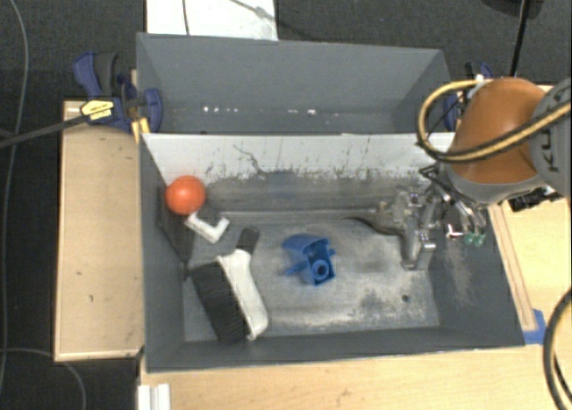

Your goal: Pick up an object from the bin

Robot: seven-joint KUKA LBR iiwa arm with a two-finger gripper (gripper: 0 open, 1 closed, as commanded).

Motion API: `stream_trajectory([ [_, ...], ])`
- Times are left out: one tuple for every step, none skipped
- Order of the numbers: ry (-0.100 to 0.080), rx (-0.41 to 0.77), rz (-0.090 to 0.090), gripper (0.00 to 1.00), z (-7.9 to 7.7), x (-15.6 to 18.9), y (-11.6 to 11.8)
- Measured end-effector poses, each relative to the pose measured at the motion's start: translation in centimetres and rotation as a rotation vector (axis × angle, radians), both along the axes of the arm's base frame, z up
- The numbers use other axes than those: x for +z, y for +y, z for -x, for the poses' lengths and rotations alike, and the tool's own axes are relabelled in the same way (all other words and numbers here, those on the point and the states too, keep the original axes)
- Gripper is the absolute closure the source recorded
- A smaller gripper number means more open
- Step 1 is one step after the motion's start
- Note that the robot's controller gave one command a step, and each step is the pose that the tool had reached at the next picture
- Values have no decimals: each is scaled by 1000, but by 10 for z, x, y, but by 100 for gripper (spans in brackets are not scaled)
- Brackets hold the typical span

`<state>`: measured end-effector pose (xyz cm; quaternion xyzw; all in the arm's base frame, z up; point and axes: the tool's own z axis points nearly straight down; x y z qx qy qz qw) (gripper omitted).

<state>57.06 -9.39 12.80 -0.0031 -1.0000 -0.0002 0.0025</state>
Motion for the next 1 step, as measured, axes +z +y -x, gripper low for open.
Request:
stream_trajectory([
  [-8,2,1,0,-2,4,0],
])
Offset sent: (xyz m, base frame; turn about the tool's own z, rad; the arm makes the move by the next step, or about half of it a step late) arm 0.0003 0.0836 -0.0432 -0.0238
